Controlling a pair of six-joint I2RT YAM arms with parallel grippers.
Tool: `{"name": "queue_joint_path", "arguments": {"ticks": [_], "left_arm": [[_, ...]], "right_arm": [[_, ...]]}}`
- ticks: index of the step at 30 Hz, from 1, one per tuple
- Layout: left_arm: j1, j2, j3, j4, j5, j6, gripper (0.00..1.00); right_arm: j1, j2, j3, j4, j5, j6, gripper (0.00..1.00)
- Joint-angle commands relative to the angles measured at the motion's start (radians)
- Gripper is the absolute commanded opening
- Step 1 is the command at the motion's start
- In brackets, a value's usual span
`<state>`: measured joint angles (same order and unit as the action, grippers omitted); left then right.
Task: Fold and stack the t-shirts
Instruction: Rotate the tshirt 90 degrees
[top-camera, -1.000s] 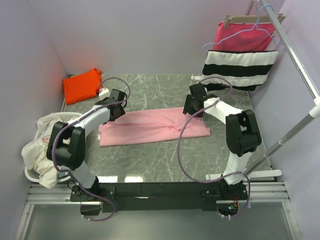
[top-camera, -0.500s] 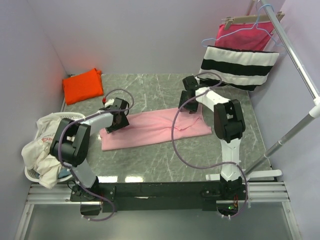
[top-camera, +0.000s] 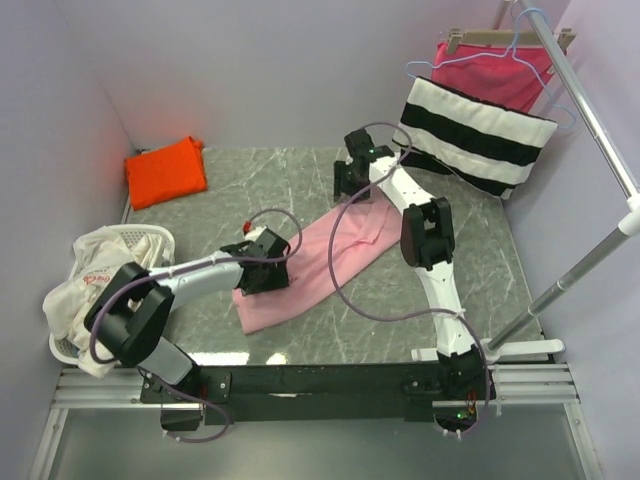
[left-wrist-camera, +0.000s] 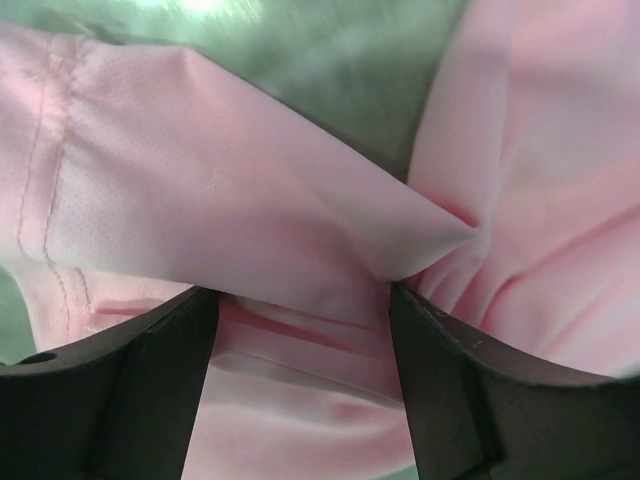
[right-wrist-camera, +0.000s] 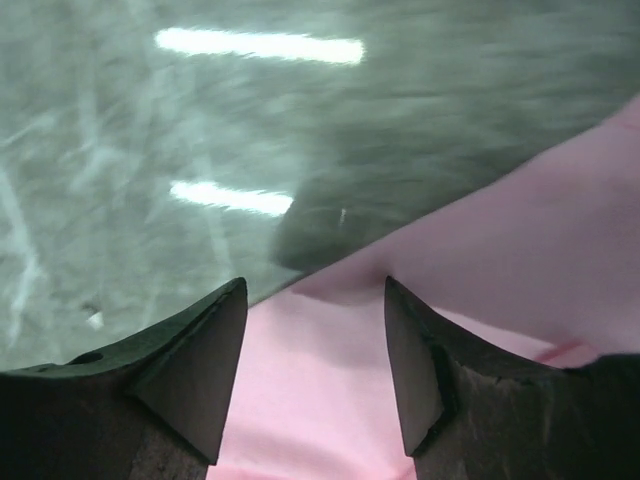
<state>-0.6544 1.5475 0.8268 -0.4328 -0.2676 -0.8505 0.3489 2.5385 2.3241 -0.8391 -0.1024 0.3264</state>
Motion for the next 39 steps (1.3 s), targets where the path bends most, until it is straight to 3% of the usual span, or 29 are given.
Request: {"name": "queue_joint_path", "arguments": {"ticks": [1, 7, 12, 16, 21, 26, 30, 35, 39], "left_arm": [[-0.044, -0.056, -0.066, -0.158, 0.156, -0.085, 0.74], [-0.042, -0.155, 0.182, -0.233, -0.132, -0.007, 0.81], [-0.034, -0.028, 0.380, -0.069, -0.131, 0.220, 0.83], [-0.030, 0.149, 0.614, 0.092, 0.011, 0.359, 0.83], [-0.022, 0.395, 0.799, 0.216, 0.241, 0.493, 0.83], [-0.007, 0.603, 1.044, 0.204, 0.462, 0.577, 0.79], [0.010, 0.709, 1.101, 0.241, 0.591, 0.564, 0.78], [0.021, 0.809, 1.192, 0.226, 0.770, 0.550, 0.77], [0.022, 0.914, 1.264, 0.192, 0.844, 0.542, 0.78]], "right_arm": [[0.044, -0.174, -0.151, 0.181, -0.036, -0.082, 0.65], [0.041, -0.588, -0.553, 0.500, 0.153, -0.104, 0.68], [0.041, -0.803, -0.722, 0.483, 0.292, -0.099, 0.70], [0.041, -0.926, -0.862, 0.399, 0.357, -0.038, 0.70], [0.039, -1.124, -1.105, 0.360, 0.397, 0.083, 0.71], [0.044, -1.256, -1.267, 0.345, 0.261, 0.121, 0.70], [0.061, -1.345, -1.393, 0.360, 0.153, 0.148, 0.70], [0.085, -1.368, -1.456, 0.400, 0.025, 0.169, 0.70], [0.143, -1.299, -1.450, 0.420, -0.022, 0.172, 0.70]]}}
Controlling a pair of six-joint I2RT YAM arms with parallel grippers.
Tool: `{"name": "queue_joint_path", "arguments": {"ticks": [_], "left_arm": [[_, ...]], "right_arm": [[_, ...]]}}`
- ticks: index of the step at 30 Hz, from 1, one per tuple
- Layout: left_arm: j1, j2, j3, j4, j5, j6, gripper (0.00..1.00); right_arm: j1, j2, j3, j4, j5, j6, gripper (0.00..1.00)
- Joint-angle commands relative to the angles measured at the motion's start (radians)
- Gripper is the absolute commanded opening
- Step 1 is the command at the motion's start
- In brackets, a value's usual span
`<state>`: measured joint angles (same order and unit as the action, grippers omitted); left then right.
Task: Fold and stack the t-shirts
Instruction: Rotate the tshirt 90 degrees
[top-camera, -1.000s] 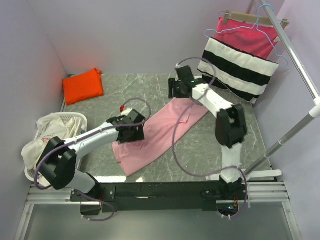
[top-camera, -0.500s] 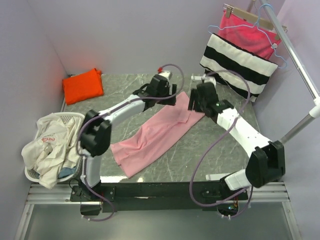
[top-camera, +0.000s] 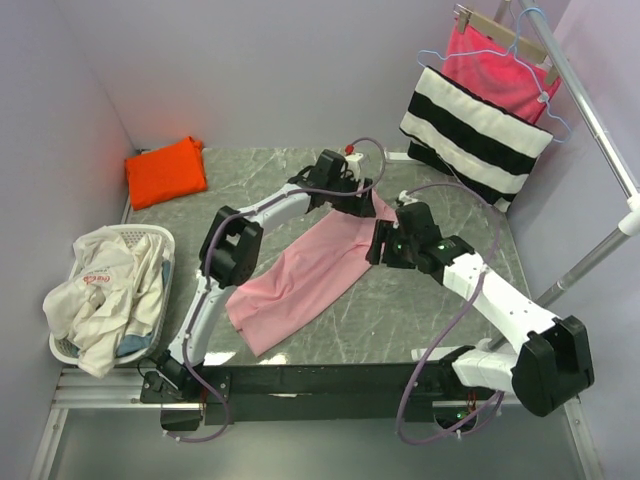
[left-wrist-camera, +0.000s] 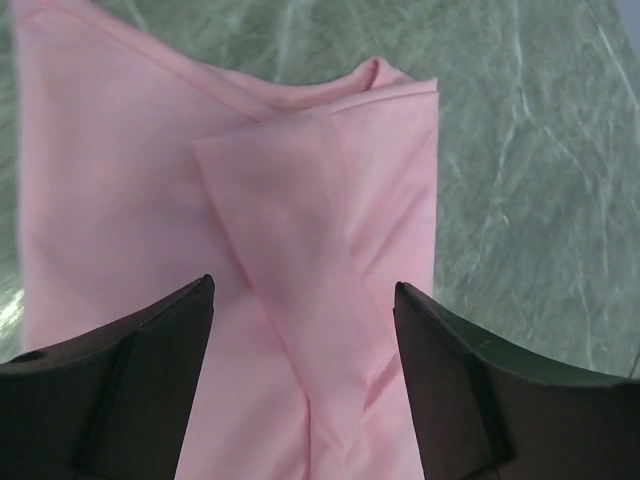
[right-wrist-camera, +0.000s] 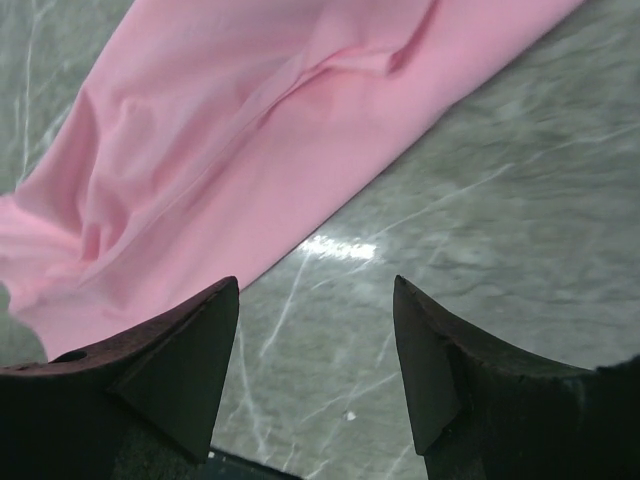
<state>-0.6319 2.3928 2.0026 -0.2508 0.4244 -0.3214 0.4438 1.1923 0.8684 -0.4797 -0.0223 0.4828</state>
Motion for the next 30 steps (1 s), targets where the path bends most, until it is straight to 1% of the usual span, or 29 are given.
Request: {"name": "queue_joint_path", "arguments": {"ticks": [1, 5, 10, 13, 15, 19, 20, 21, 23, 25, 29, 30], "left_arm": [[0.000, 0.084, 0.114, 0.001, 0.154, 0.013, 0.78], [0.020, 0.153, 0.159, -0.002, 0.155, 0.005, 0.79], [0.090, 0.235, 0.226, -0.008, 0.160, -0.007, 0.78], [0.138, 0.266, 0.254, 0.019, 0.158, -0.022, 0.79], [0.168, 0.293, 0.304, 0.013, 0.155, -0.028, 0.79], [0.201, 0.307, 0.320, 0.030, 0.129, -0.025, 0.79], [0.205, 0.302, 0.315, 0.034, 0.122, -0.025, 0.80], [0.215, 0.302, 0.312, 0.039, 0.114, -0.025, 0.79], [0.224, 0.296, 0.314, 0.041, 0.099, -0.025, 0.80], [0.241, 0.292, 0.311, 0.045, 0.097, -0.030, 0.80], [0.268, 0.266, 0.303, 0.058, 0.053, -0.028, 0.80], [0.273, 0.263, 0.305, 0.058, 0.042, -0.028, 0.80]], "right_arm": [[0.073, 0.065, 0.012, 0.073, -0.120, 0.011, 0.69], [0.148, 0.182, 0.052, 0.111, -0.195, 0.000, 0.68], [0.234, 0.283, 0.135, 0.164, -0.295, -0.019, 0.68], [0.288, 0.351, 0.198, 0.158, -0.349, -0.041, 0.68], [0.329, 0.401, 0.239, 0.155, -0.355, -0.046, 0.68], [0.384, 0.481, 0.299, 0.168, -0.413, -0.065, 0.68], [0.391, 0.524, 0.325, 0.167, -0.460, -0.070, 0.69], [0.407, 0.550, 0.342, 0.159, -0.475, -0.076, 0.69], [0.424, 0.622, 0.385, 0.109, -0.447, -0.082, 0.68], [0.444, 0.653, 0.399, 0.057, -0.417, -0.079, 0.68], [0.452, 0.673, 0.337, 0.047, -0.393, -0.055, 0.68], [0.452, 0.679, 0.328, 0.023, -0.378, -0.050, 0.69]]}}
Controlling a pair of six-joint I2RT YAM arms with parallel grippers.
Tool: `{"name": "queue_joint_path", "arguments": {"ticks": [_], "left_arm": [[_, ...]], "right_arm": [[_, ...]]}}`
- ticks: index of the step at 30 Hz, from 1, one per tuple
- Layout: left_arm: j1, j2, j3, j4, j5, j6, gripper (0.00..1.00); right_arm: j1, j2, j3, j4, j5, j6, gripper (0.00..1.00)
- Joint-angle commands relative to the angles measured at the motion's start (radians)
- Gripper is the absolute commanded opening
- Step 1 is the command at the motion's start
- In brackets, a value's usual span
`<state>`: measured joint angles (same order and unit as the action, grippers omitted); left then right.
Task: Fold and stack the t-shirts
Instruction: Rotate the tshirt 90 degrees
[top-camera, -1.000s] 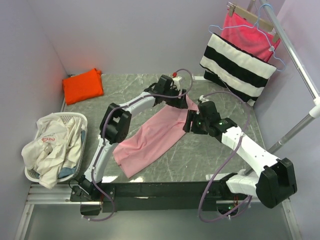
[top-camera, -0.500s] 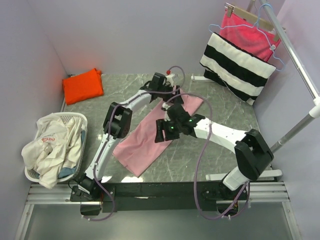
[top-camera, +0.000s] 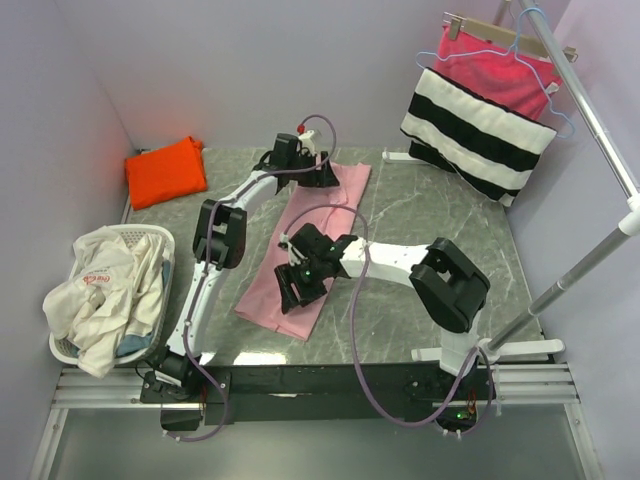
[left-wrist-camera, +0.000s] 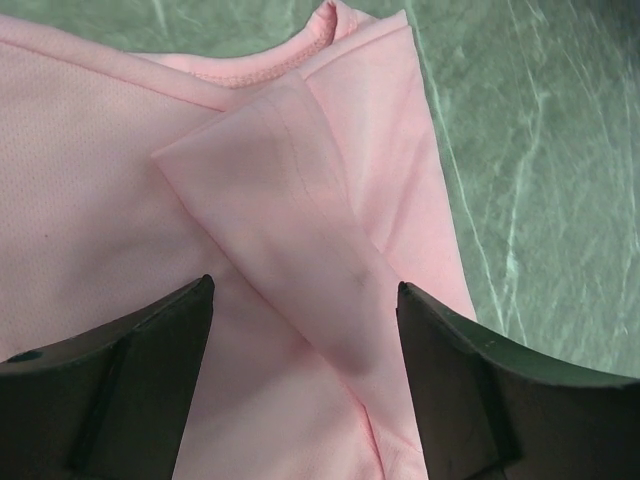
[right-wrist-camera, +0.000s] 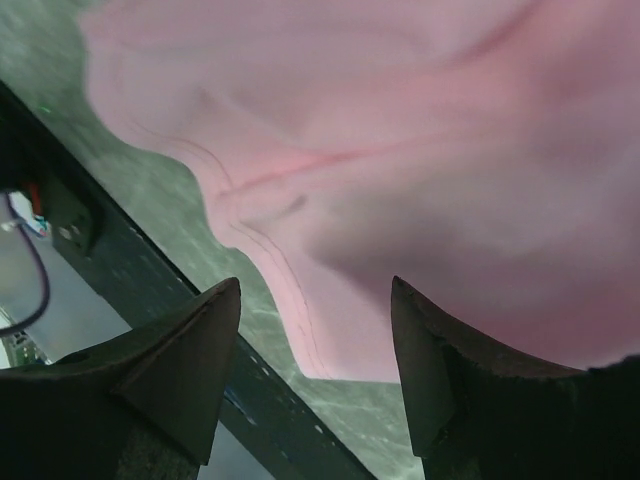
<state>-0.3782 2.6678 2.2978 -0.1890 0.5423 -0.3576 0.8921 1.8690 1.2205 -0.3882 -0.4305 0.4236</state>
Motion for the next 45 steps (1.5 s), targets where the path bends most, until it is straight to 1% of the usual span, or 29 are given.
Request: {"name": "queue_joint_path", "arguments": {"ticks": [1, 6, 11, 14, 18, 22, 23, 25, 27, 28, 31, 32, 35, 37, 39, 41, 42, 43, 44, 45], "left_arm": [[0.024, -0.017, 0.009, -0.001, -0.082, 0.002, 0.80], [0.067, -0.048, -0.004, 0.013, -0.110, -0.009, 0.80], [0.102, -0.080, -0.014, 0.002, -0.136, 0.002, 0.80], [0.116, -0.114, -0.064, 0.020, -0.139, 0.006, 0.80], [0.119, -0.126, -0.069, 0.026, -0.145, 0.019, 0.80], [0.119, -0.161, -0.070, 0.034, -0.128, 0.014, 0.80], [0.119, -0.181, -0.105, 0.051, -0.127, 0.009, 0.80], [0.119, -0.242, -0.147, 0.100, -0.125, -0.010, 0.81], [0.119, -0.272, -0.173, 0.141, -0.117, -0.029, 0.82], [0.117, -0.281, -0.170, 0.146, -0.110, -0.035, 0.83], [0.116, -0.267, -0.114, 0.131, -0.067, -0.063, 0.83], [0.110, -0.257, -0.077, 0.129, -0.055, -0.072, 0.83], [0.090, -0.207, -0.009, 0.100, -0.030, -0.084, 0.84], [0.076, -0.180, 0.000, 0.117, 0.010, -0.109, 0.84], [0.055, -0.163, 0.002, 0.126, 0.010, -0.113, 0.84], [0.029, -0.137, 0.011, 0.120, -0.028, -0.097, 0.84], [0.019, -0.126, 0.023, 0.106, -0.044, -0.065, 0.84], [0.010, -0.106, 0.037, 0.062, -0.062, -0.044, 0.83], [-0.007, -0.097, 0.052, 0.048, -0.120, -0.025, 0.83], [-0.013, -0.095, 0.051, 0.036, -0.149, 0.008, 0.82]], "right_arm": [[0.004, 0.013, -0.030, -0.084, 0.044, 0.009, 0.68], [0.004, -0.024, -0.142, -0.144, 0.154, 0.058, 0.68], [0.005, -0.067, -0.234, -0.210, 0.300, 0.090, 0.69], [0.007, -0.086, -0.265, -0.230, 0.360, 0.099, 0.69], [0.007, -0.149, -0.263, -0.224, 0.412, 0.077, 0.69], [0.002, -0.273, -0.239, -0.219, 0.499, 0.063, 0.71], [-0.004, -0.295, -0.228, -0.218, 0.521, 0.061, 0.71], [-0.036, -0.356, -0.202, -0.196, 0.544, 0.052, 0.72], [-0.073, -0.392, -0.190, -0.176, 0.562, 0.064, 0.72], [-0.122, -0.428, -0.185, -0.167, 0.565, 0.067, 0.72], [-0.198, -0.496, -0.187, -0.118, 0.569, 0.090, 0.72], [-0.247, -0.505, -0.184, -0.109, 0.567, 0.093, 0.73], [-0.295, -0.518, -0.164, -0.077, 0.593, 0.083, 0.73], [-0.309, -0.495, -0.136, -0.067, 0.605, 0.061, 0.73], [-0.318, -0.466, -0.115, -0.069, 0.613, 0.046, 0.73], [-0.326, -0.426, -0.090, -0.069, 0.607, 0.041, 0.73], [-0.326, -0.416, -0.085, -0.067, 0.601, 0.041, 0.73], [-0.328, -0.401, -0.081, -0.063, 0.595, 0.044, 0.73], [-0.326, -0.398, -0.081, -0.060, 0.589, 0.046, 0.73], [-0.329, -0.395, -0.082, -0.051, 0.579, 0.052, 0.73]]}}
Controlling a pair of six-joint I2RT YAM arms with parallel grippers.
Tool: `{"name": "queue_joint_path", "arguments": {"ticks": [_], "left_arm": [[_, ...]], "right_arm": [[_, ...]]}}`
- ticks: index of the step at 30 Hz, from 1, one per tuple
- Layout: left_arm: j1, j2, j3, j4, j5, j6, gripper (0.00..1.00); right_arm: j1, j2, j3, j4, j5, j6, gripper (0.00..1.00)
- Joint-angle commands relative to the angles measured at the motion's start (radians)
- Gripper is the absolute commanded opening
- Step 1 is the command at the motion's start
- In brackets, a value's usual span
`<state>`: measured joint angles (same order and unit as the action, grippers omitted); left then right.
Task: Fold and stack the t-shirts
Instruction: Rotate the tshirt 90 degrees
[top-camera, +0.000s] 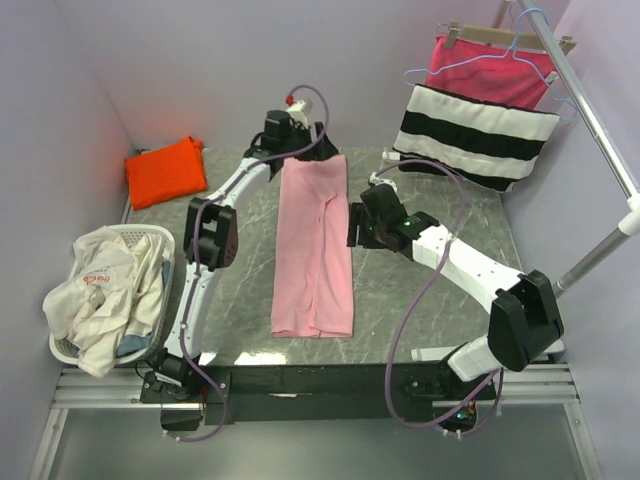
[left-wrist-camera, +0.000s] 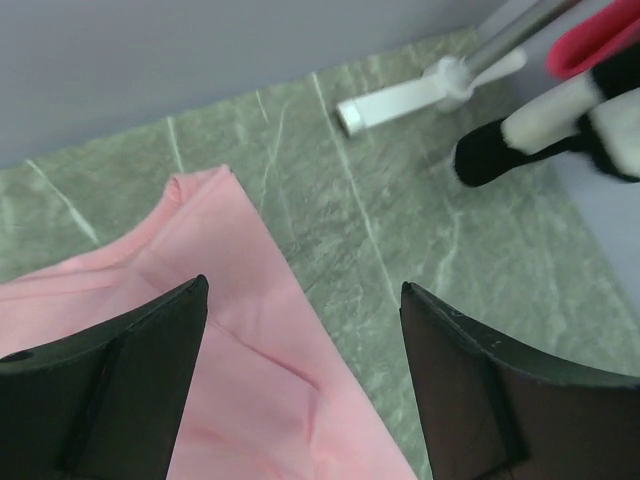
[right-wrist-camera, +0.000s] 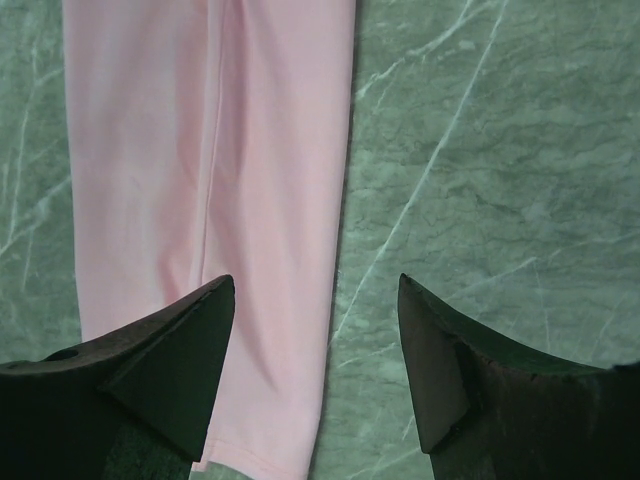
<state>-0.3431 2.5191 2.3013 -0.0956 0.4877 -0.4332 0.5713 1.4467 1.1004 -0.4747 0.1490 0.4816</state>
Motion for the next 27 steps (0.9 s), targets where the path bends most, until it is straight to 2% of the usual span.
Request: {"name": "queue_joint_path", "arguments": {"ticks": [1, 6, 10, 19, 27], "left_arm": [[-0.054, 0.056, 0.043, -0.065, -0.134, 0.096, 0.82], [-0.083, 0.049, -0.006, -0.090, -0.378, 0.158, 0.79], [-0.085, 0.024, -0.037, -0.056, -0.454, 0.160, 0.79], [-0.091, 0.035, -0.005, -0.069, -0.583, 0.177, 0.81], [-0.089, 0.075, 0.023, -0.075, -0.586, 0.168, 0.80]], "right_arm": [[-0.008, 0.030, 0.032, 0.041, -0.003, -0.005, 0.73], [-0.019, 0.032, 0.013, 0.048, -0.005, 0.002, 0.73], [-0.030, 0.024, -0.008, 0.061, -0.019, 0.005, 0.73], [-0.040, 0.044, -0.016, 0.065, -0.049, 0.006, 0.73], [-0.042, 0.073, -0.010, 0.065, -0.075, 0.002, 0.73]]}}
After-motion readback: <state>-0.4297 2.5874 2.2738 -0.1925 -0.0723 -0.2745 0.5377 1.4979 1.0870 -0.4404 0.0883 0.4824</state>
